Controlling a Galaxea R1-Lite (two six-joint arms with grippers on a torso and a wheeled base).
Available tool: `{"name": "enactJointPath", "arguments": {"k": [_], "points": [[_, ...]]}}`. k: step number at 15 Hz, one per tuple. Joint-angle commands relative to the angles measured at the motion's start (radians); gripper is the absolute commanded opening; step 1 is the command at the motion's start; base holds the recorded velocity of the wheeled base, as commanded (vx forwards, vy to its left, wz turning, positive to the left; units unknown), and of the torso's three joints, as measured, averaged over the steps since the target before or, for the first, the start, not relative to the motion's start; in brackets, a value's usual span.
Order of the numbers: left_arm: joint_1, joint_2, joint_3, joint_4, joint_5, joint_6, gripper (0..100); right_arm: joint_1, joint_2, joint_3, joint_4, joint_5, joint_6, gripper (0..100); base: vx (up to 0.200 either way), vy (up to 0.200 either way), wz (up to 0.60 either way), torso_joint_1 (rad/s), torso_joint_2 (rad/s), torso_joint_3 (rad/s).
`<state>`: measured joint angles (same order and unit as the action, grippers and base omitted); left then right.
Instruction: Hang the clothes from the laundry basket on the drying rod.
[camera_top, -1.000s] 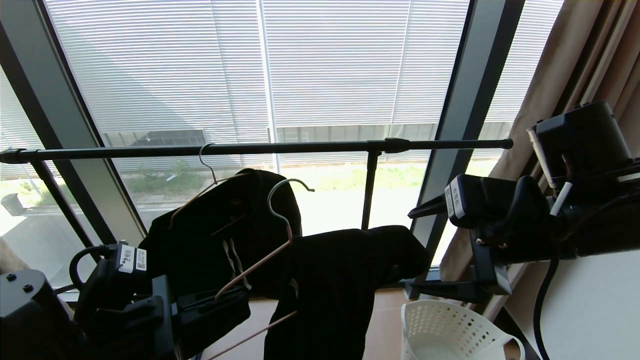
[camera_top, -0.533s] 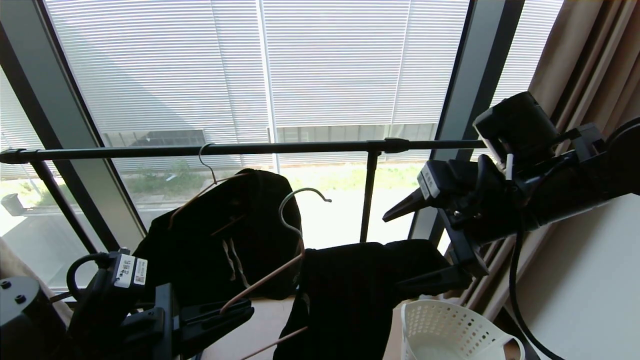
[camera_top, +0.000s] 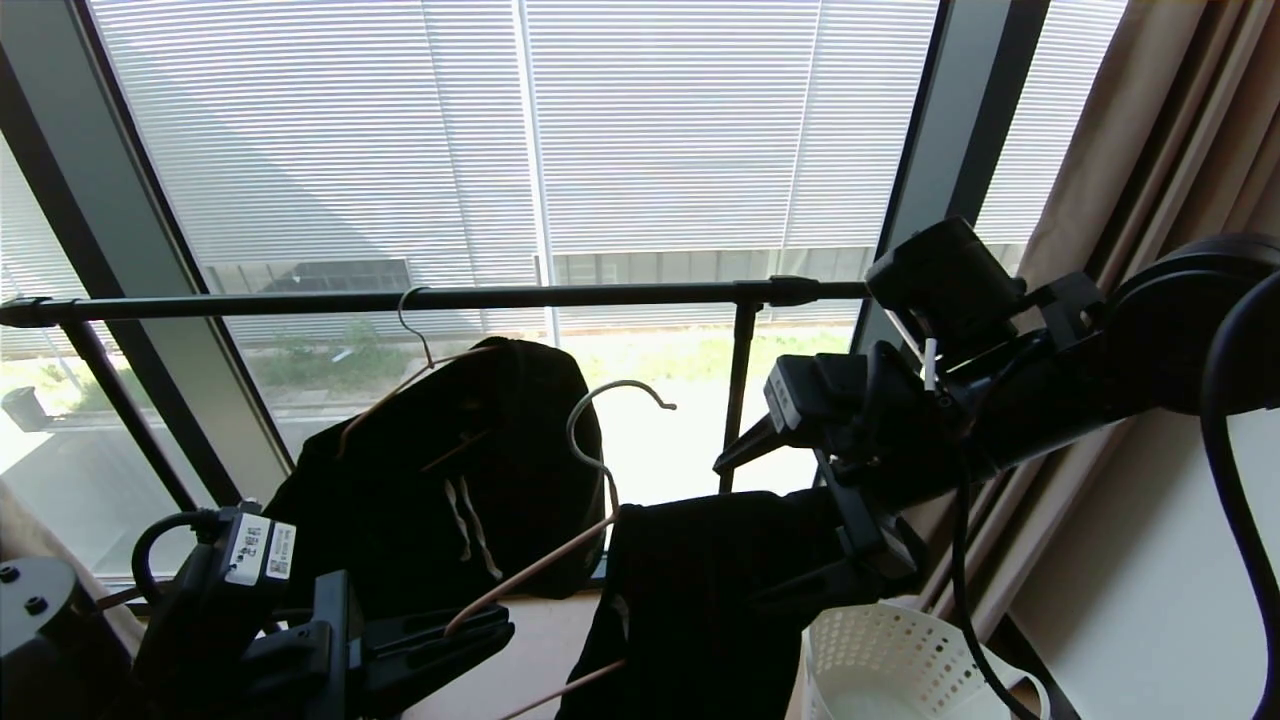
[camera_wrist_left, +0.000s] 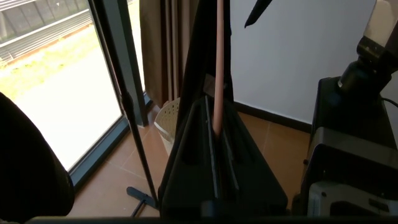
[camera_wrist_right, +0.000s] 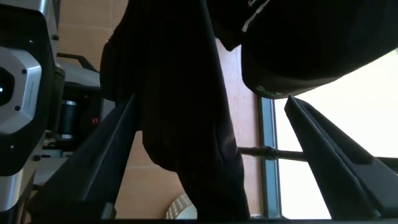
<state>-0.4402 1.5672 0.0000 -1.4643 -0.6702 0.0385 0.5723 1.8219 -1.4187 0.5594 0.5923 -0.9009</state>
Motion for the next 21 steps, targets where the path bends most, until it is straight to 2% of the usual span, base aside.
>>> {"name": "enactJointPath", "arguments": {"k": [1,15,16,21], "points": [[-0.002,-0.001,0.000,-0.001,0.000,0.000,0,0.009,0.022,-0.003,-0.001,0.000,0.000,100,0.000,0.000,0.00,0.000,0.00,0.000],[-0.005,0.000,0.000,-0.005,0.000,0.000,0,0.024,0.062,-0.011,-0.006,-0.005,0.005,100,0.000,0.000,0.00,0.000,0.00,0.000],[-0.005,0.000,0.000,-0.007,0.000,0.000,0,0.024,0.060,-0.009,-0.006,-0.005,0.007,0,0.000,0.000,0.00,0.000,0.00,0.000],[-0.005,-0.001,0.000,-0.007,0.000,0.000,0,0.024,0.050,-0.011,-0.006,-0.006,0.005,0,0.000,0.000,0.00,0.000,0.00,0.000]]}}
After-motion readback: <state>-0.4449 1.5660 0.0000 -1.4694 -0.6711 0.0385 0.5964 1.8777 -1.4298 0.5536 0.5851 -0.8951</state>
